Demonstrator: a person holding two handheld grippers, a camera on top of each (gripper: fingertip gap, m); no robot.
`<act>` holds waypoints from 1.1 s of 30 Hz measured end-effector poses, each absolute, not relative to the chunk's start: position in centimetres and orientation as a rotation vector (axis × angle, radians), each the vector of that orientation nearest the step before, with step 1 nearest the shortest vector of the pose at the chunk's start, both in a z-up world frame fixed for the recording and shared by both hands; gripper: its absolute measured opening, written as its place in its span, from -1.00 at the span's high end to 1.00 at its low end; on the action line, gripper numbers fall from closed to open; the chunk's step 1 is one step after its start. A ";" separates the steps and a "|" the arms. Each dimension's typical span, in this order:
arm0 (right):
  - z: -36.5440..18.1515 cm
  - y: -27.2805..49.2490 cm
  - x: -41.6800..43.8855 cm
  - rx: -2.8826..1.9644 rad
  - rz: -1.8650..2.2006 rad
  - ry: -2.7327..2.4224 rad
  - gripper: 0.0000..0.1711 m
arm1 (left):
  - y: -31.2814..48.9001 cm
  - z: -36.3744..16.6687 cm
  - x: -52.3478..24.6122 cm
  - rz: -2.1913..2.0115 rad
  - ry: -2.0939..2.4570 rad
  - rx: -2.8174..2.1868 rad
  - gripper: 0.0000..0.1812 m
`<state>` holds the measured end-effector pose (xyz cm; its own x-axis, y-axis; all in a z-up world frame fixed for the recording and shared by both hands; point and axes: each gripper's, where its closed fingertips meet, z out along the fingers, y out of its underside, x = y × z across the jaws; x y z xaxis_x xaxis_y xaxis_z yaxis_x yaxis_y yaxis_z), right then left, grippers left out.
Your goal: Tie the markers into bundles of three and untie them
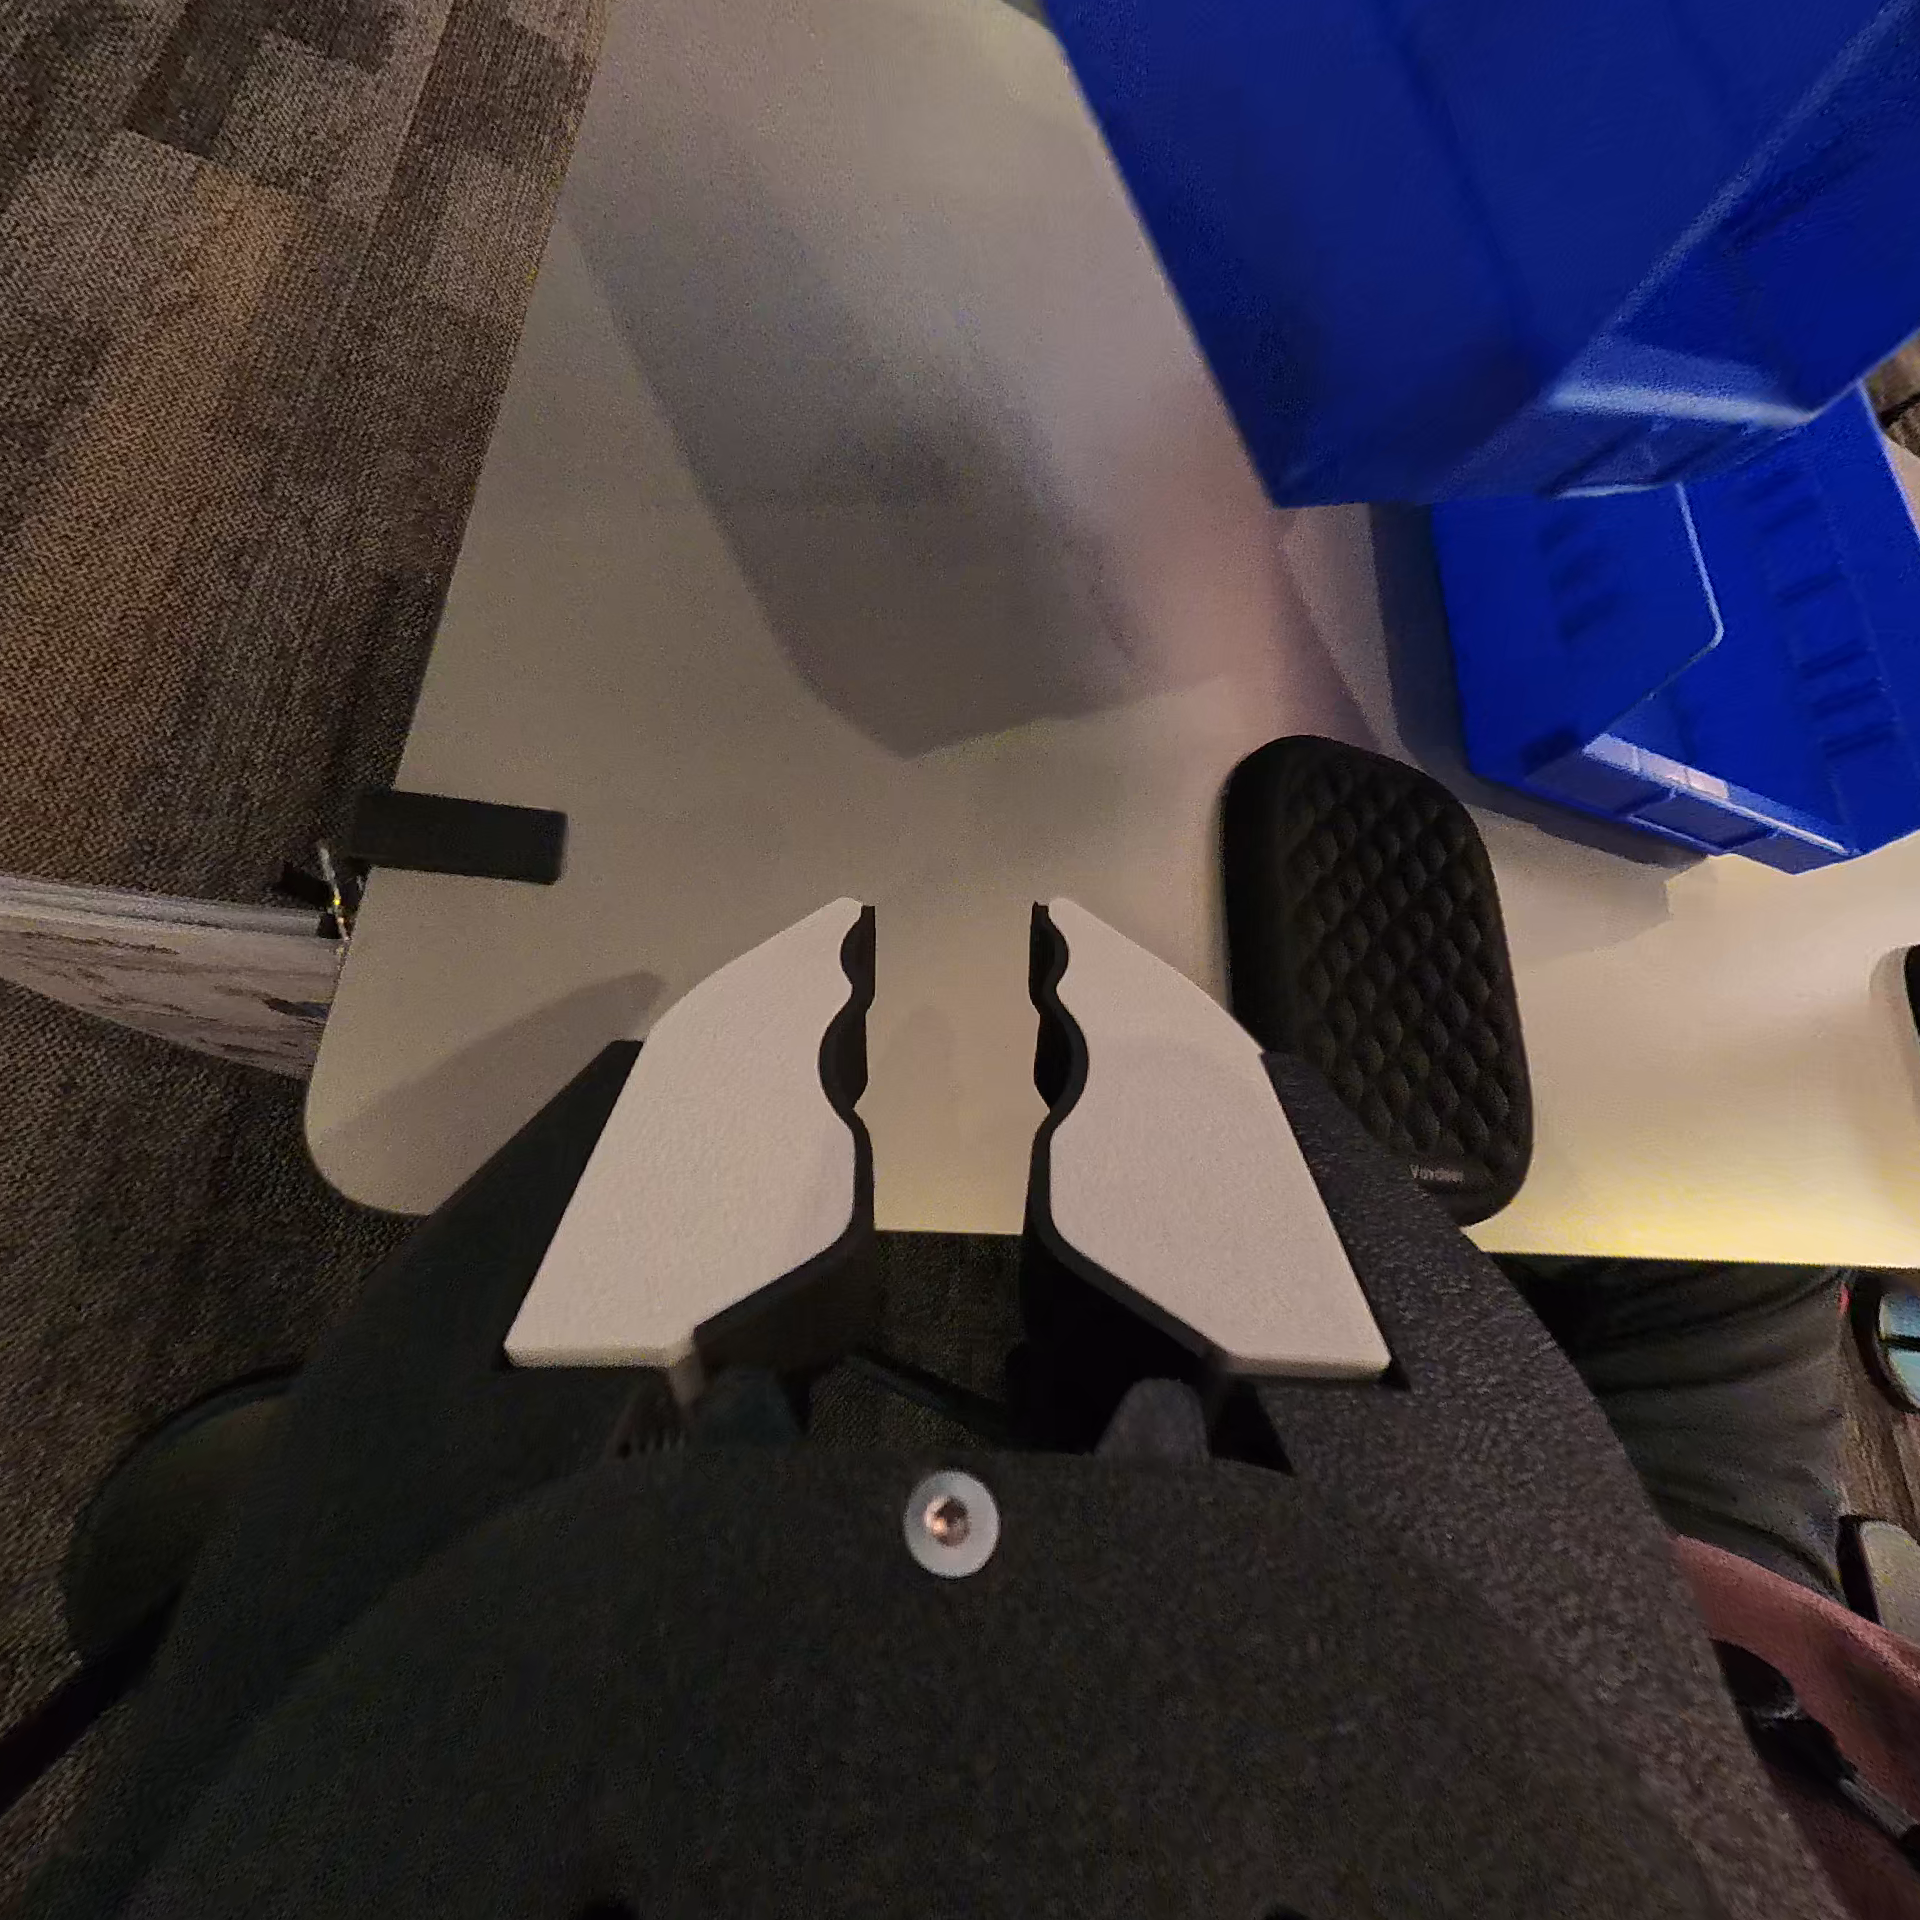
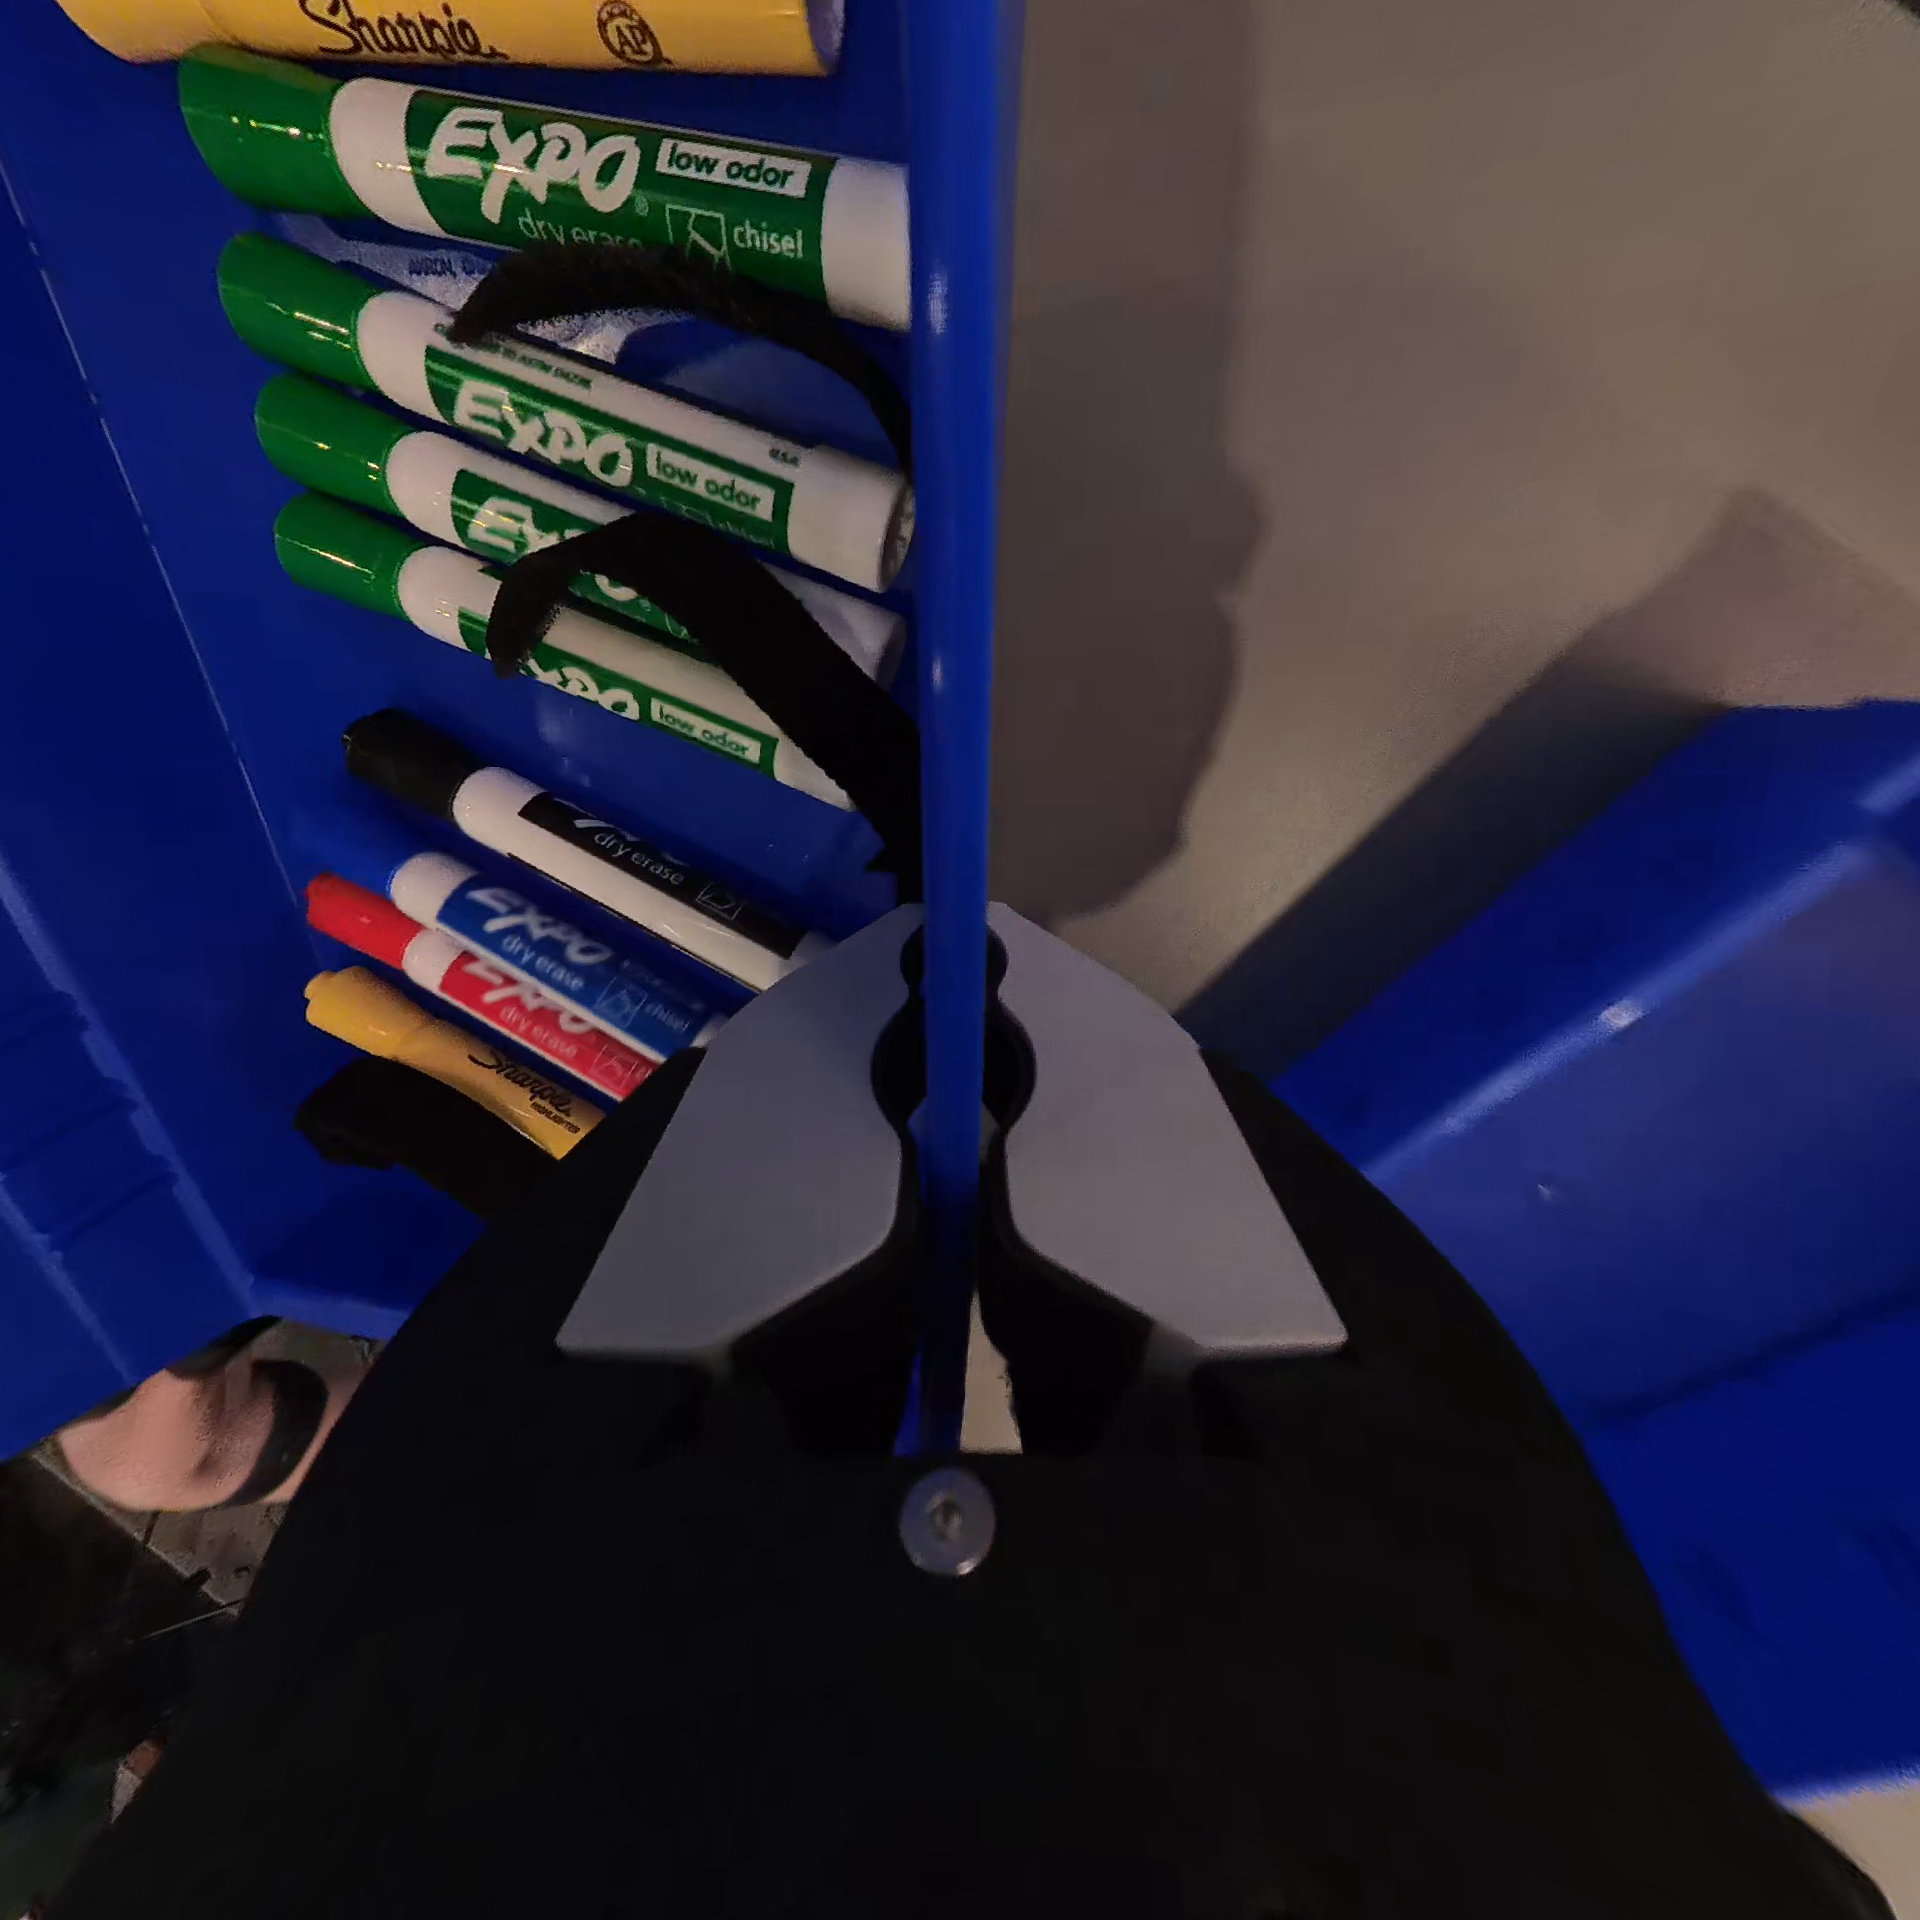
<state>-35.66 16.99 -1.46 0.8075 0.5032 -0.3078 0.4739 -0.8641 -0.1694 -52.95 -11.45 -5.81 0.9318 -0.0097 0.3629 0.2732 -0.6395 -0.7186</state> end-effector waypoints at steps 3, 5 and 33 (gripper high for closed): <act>-4.5 16.7 -37.4 -2.945 0.511 -0.794 0.93 | -11.9 -6.2 -53.5 -0.426 -0.188 -2.228 0.69; -6.6 16.8 -37.5 -2.969 0.470 -0.784 0.91 | -12.1 -6.6 -53.7 -0.430 -0.190 -2.231 0.69; -8.4 15.0 -4.8 -2.767 0.156 -0.371 0.09 | 5.8 -6.5 -49.0 -0.322 -0.061 -2.423 0.21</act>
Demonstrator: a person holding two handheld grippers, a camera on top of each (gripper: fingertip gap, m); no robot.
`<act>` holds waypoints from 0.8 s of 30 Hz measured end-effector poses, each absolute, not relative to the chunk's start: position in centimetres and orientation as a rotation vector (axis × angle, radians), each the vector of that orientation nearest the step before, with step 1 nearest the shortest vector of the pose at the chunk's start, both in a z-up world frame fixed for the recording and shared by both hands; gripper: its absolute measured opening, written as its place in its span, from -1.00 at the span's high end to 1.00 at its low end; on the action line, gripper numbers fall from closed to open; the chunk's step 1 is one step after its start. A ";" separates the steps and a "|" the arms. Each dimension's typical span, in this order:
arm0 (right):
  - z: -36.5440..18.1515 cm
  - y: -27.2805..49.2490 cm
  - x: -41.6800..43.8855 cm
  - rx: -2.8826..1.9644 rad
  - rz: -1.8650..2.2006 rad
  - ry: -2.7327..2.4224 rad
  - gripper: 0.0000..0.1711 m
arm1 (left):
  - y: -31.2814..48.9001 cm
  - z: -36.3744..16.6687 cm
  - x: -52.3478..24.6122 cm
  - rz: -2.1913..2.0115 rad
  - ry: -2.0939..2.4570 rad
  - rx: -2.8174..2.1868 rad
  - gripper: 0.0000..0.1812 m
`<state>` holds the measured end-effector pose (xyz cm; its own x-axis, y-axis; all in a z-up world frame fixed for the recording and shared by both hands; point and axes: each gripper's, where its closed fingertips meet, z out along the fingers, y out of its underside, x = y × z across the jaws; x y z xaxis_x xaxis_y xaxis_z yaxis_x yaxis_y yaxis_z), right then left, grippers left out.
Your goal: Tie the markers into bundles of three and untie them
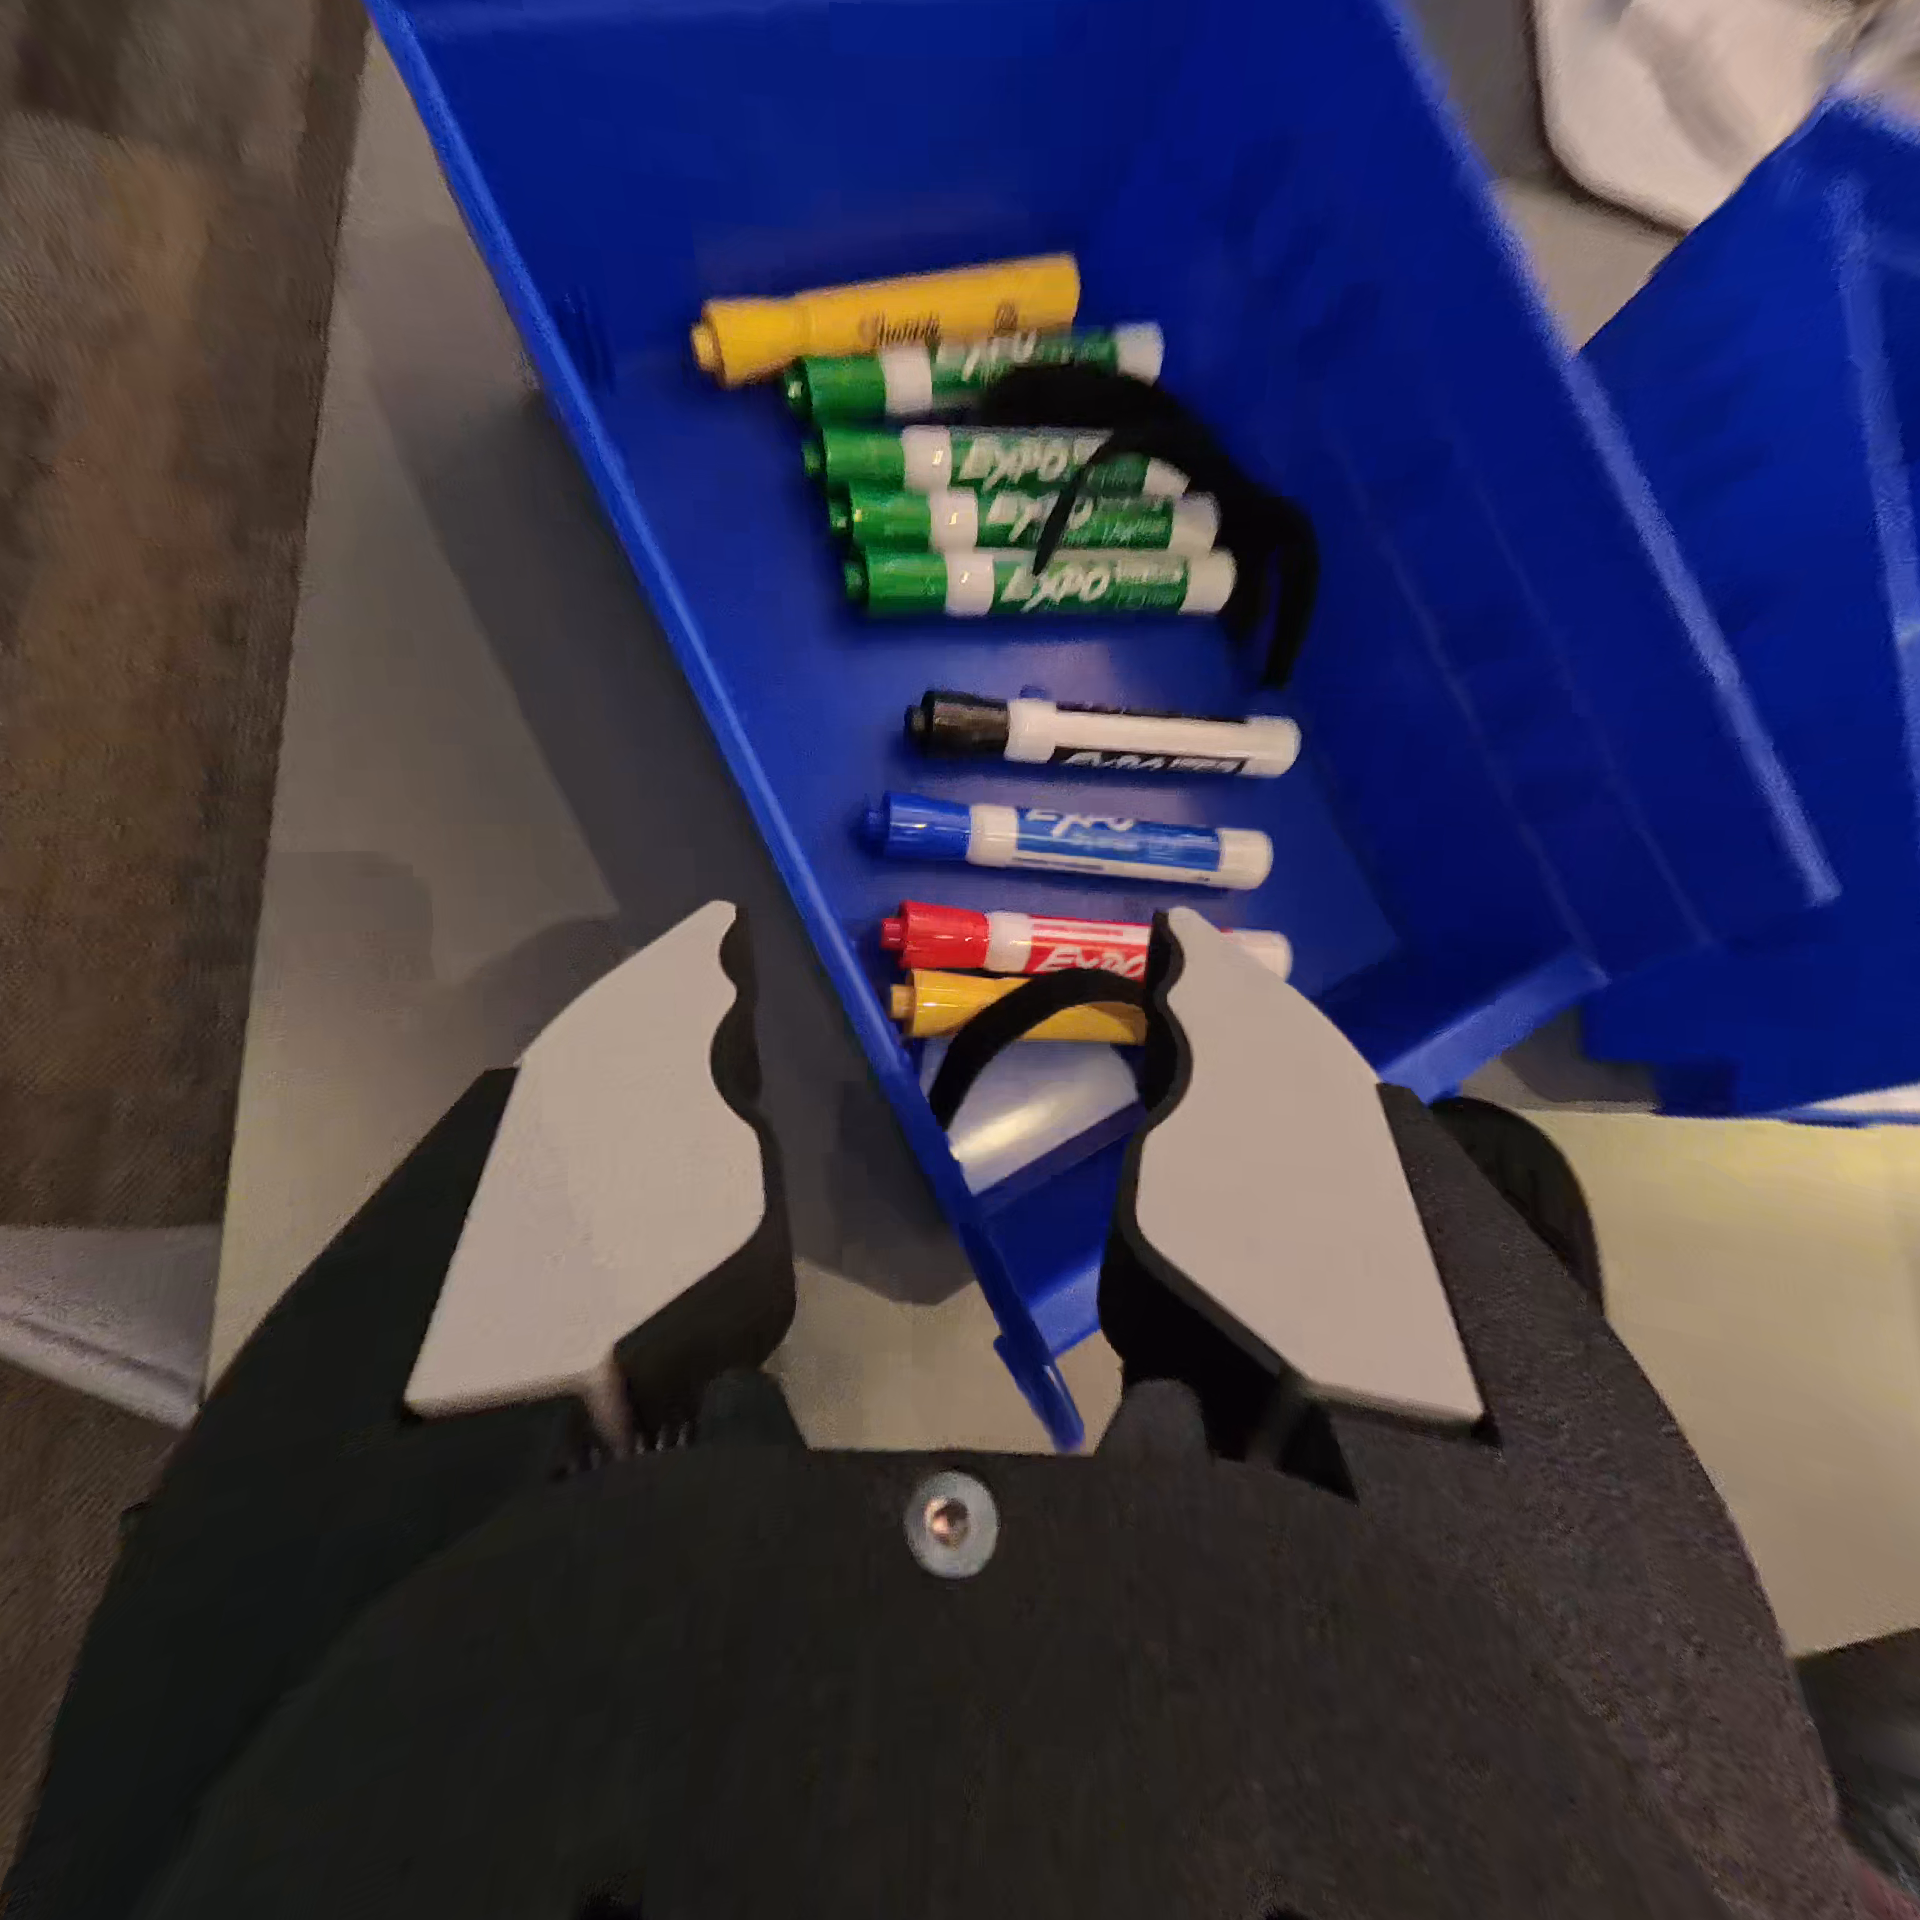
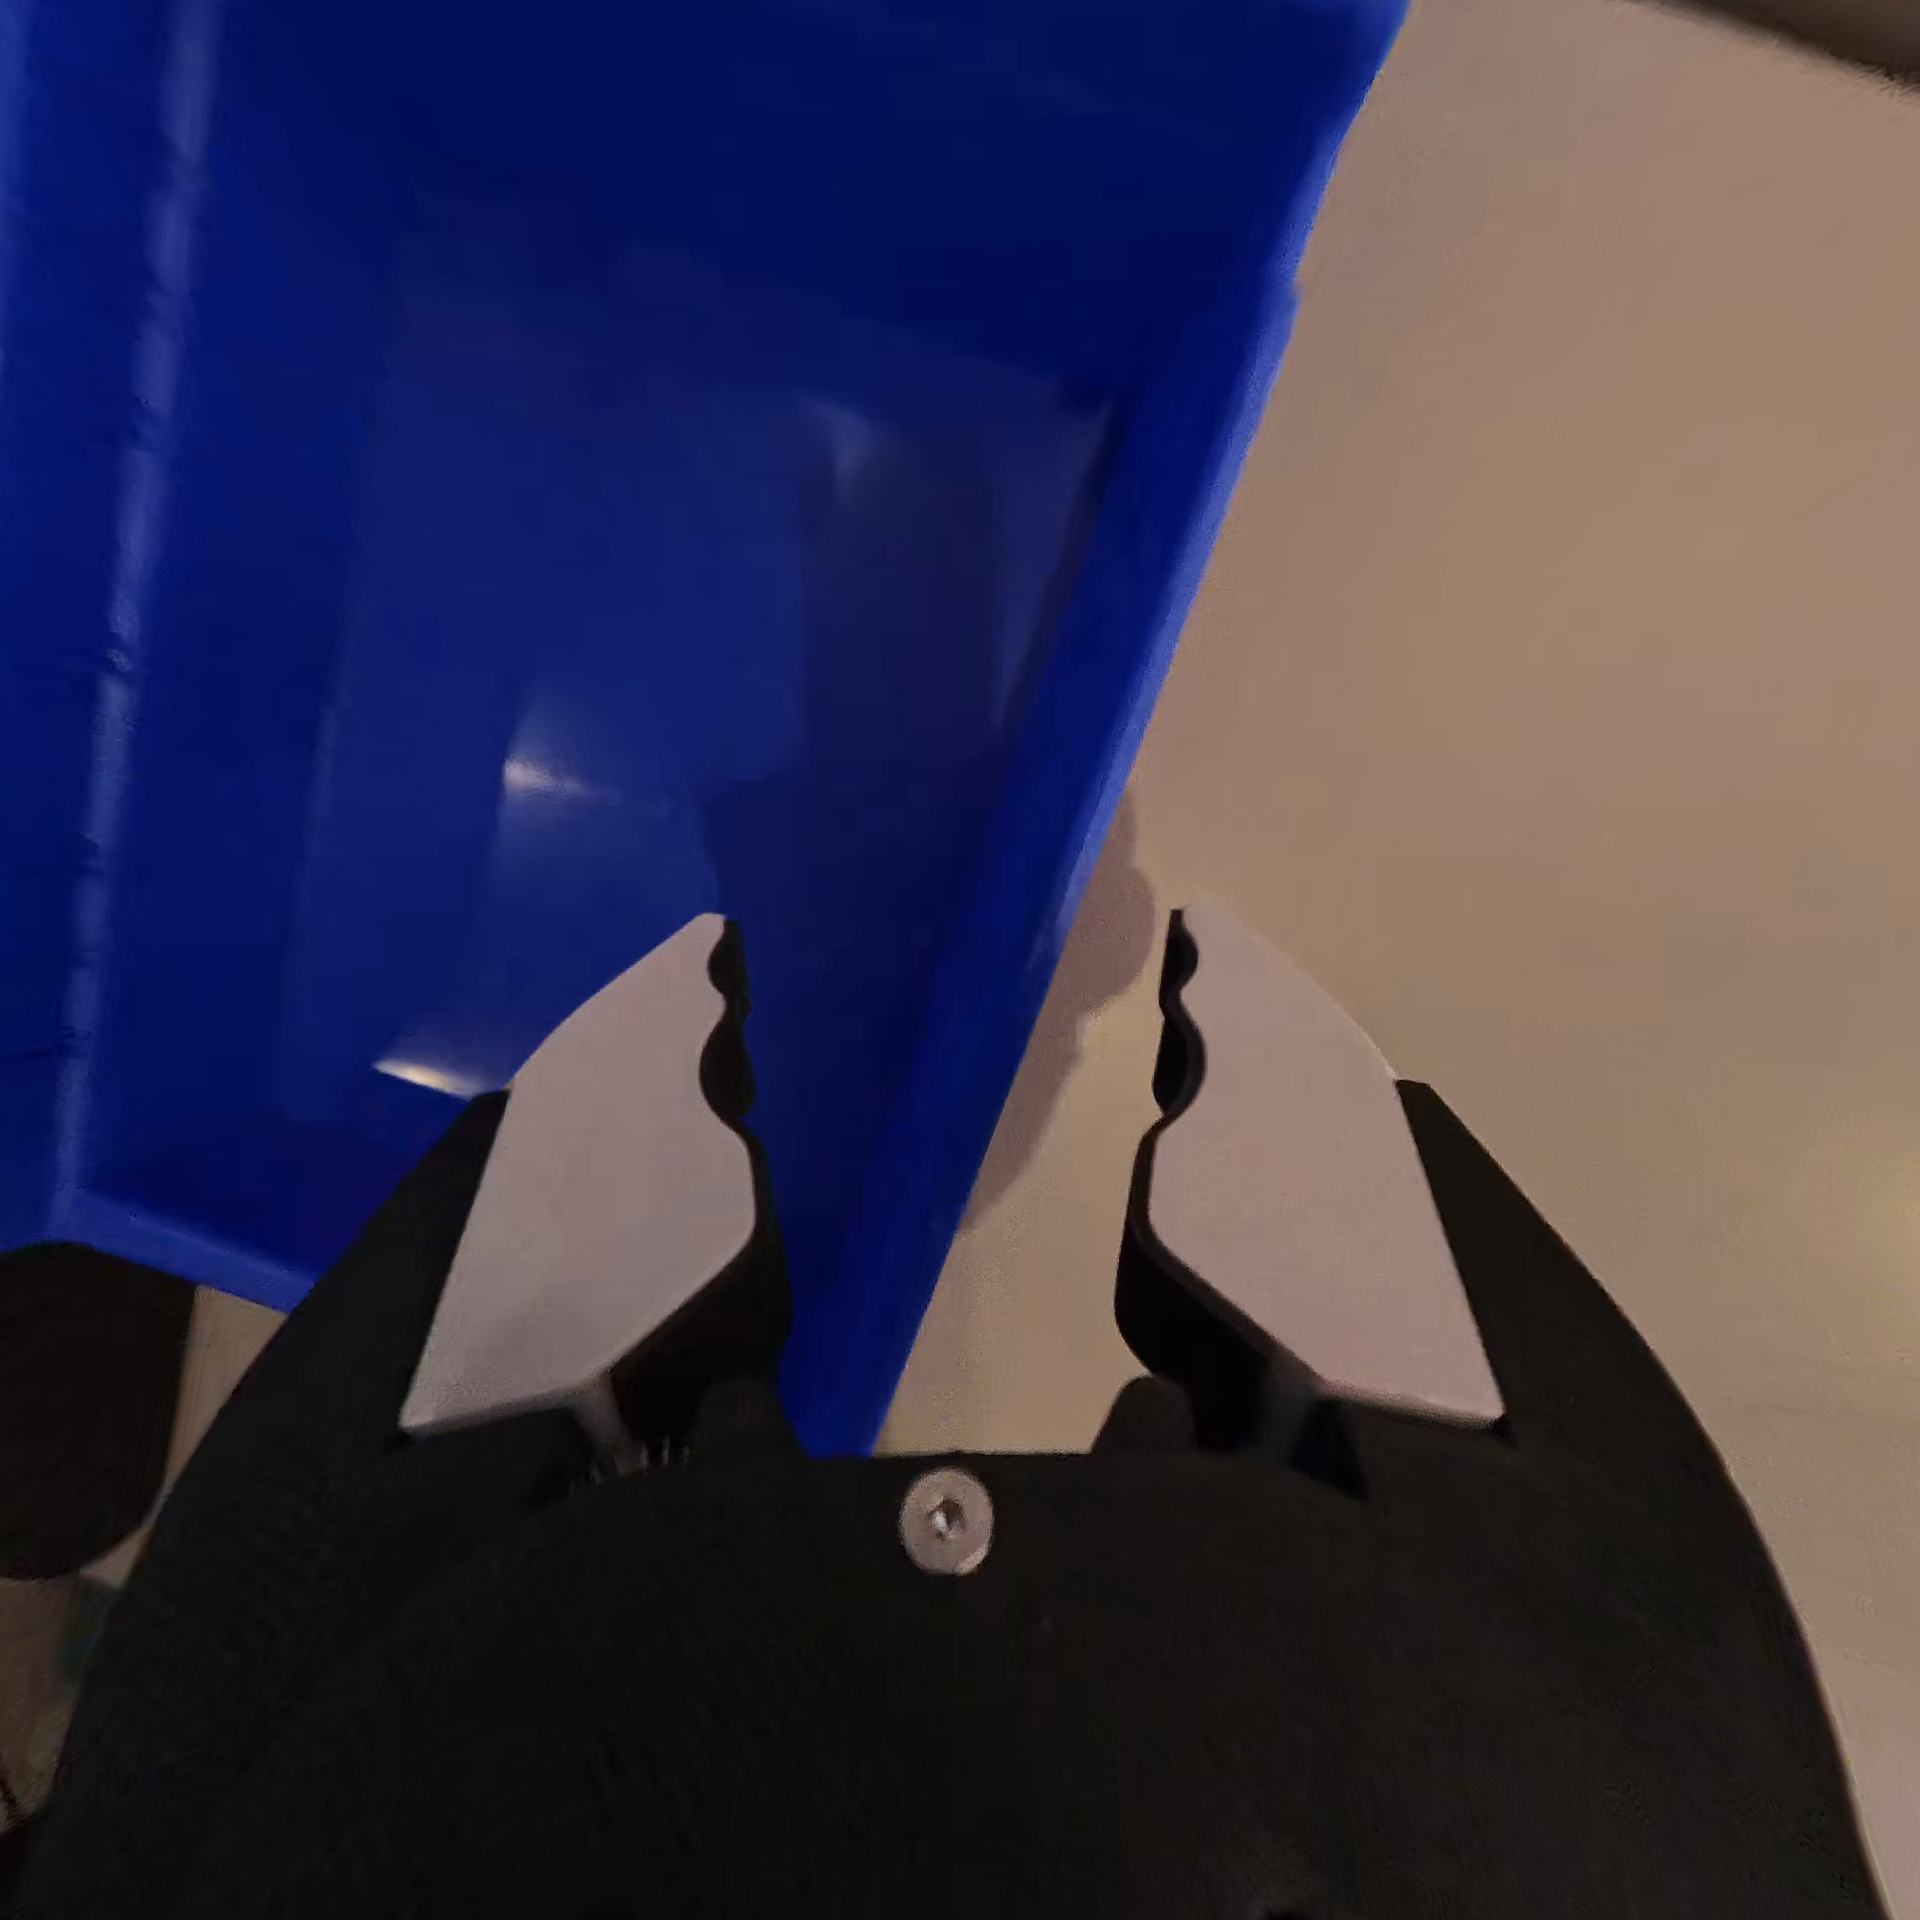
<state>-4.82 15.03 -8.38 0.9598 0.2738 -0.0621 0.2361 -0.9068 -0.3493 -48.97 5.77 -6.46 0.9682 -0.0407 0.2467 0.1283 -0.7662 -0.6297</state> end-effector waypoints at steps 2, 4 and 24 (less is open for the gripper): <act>-10.7 13.9 -4.4 -2.868 0.113 -0.443 0.34 | 5.7 -8.5 -49.2 -0.268 -0.050 -2.547 0.24; -12.0 13.3 -4.4 -2.936 0.178 -0.458 0.80 | 5.3 -10.0 -49.1 -0.236 -0.018 -2.633 0.35; -12.3 13.6 14.1 -2.976 0.354 -0.204 0.92 | 9.2 -11.4 -49.3 -0.055 0.135 -2.721 0.89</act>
